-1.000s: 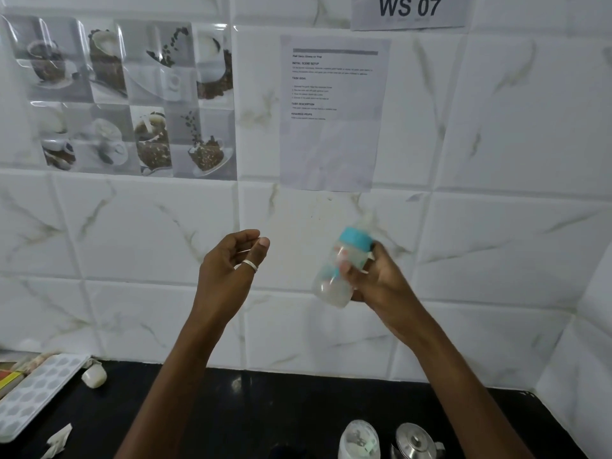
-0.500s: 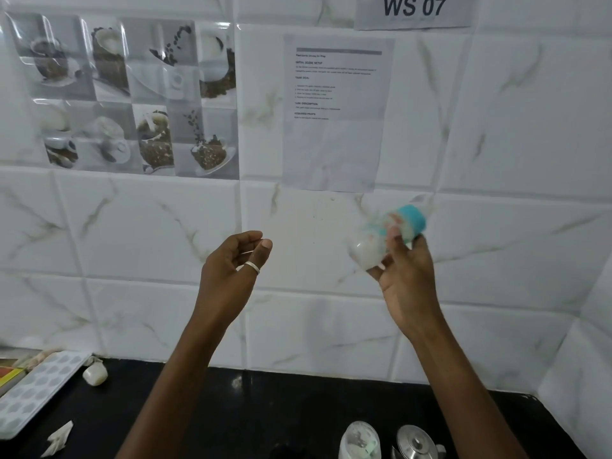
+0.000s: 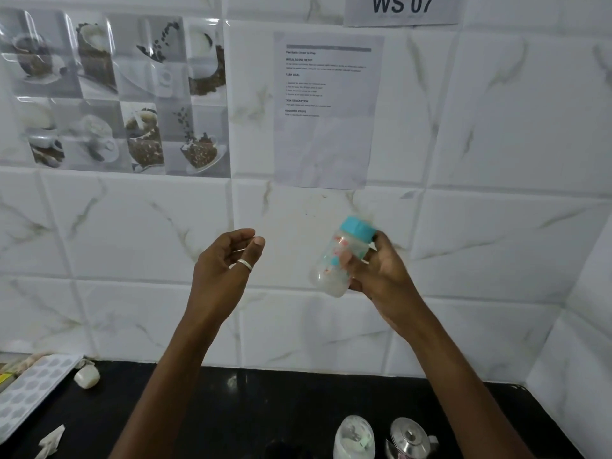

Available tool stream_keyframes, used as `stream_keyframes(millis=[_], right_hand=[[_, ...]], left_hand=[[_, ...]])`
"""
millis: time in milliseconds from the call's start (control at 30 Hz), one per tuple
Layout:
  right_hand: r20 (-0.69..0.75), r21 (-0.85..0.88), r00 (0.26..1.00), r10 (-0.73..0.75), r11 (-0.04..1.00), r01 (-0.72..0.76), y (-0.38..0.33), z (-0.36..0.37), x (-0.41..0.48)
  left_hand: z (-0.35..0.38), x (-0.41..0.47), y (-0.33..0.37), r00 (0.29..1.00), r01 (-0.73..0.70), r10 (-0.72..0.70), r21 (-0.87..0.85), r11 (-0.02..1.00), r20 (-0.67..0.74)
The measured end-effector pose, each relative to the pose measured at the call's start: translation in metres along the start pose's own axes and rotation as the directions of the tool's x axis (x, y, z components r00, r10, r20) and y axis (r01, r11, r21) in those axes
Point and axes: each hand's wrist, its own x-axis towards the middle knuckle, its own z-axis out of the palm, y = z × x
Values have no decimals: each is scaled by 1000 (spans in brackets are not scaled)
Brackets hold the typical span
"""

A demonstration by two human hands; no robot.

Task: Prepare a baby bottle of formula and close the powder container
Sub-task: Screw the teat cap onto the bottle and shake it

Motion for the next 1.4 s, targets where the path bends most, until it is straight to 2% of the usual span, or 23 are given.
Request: stream_keyframes(millis=[133,200,267,300,333,433,467,533,600,667,733,767,800,833,933,967,1067,1100,1167,1233,1267,1333,1400], right_hand=[[-232,339,967,-108,923,185,-13,-9,8],[-198,270,976,-94,952,147,-10,-4,7],[-28,51,1000,-6,999,7,-2,2,0],[11,-6,1000,13,1000,-13,-1,2,-3],[-2,20,1000,-8,1000,8,-1,-1,-2],[-194,315,978,-77,939,137,-8,-6,4],[-221,322,972,-81,935,151,-8,-5,5],[-156,169,986,-55,982,81,-1,0,2],[1,-22,1000,31,999,-31,6,4,-5],[-2,0,1000,12,1000,-12,5,-2,-5],[-149,223,988,-42,972,75,-1,-7,1],[-213,297,976,-54,948,117,-2,-7,3],[-237,297,970,-58,946,129,-1,-6,4],[-215,234,975,-50,967,102,1,-4,3],[-2,-78,999,44,996,-44,12,0,-5],[0,-70,1000,30,997,-30,12,-2,-4],[-168,291,985,-35,953,83,7,-4,1],[-197,328,979,-44,938,108,6,-3,2],[-130,178,991,-29,983,52,10,2,-2],[24,-39,998,59,998,-58,17,6,-9],[35,-60,997,66,996,-64,19,5,-11],[-75,115,997,3,993,5,18,1,-10],[-240,312,970,-39,943,115,15,1,-8]], left_hand=[[-4,-2,-2,1000,-8,8,8,1000,0],[-5,-1,-2,1000,-4,4,7,1000,-9],[-5,0,-1,1000,0,0,1,1000,-12],[-4,0,0,1000,-1,1,1,1000,-10],[-4,0,0,1000,-5,5,3,1000,-9],[-5,-2,-2,1000,-15,15,10,1000,-7],[-6,-1,-2,1000,-13,13,11,1000,-10],[-6,-1,-2,1000,-8,8,13,1000,-12],[-5,-1,-2,1000,-6,6,11,1000,-10],[-4,-3,-3,1000,-7,7,9,1000,-4],[-4,-4,-4,1000,-8,8,9,1000,-2],[-5,-4,-4,1000,-6,6,8,1000,-5],[-5,-4,-4,1000,-4,4,6,1000,-8],[-5,-4,-4,1000,-1,1,5,1000,-9],[-3,-3,-3,1000,-5,5,10,1000,-2],[-2,-4,-3,1000,-6,6,8,1000,1],[-3,-4,-5,1000,-5,5,-2,1000,5],[-3,-4,-6,1000,-3,3,-1,1000,2],[-3,-3,-6,1000,3,-3,-2,1000,-2],[-2,-3,-8,1000,4,-4,-6,1000,-3],[-2,-4,-9,1000,4,-4,-6,1000,0],[-2,-5,-12,1000,7,-7,-4,1000,4],[-4,-5,-14,1000,14,-14,-2,1000,2]])
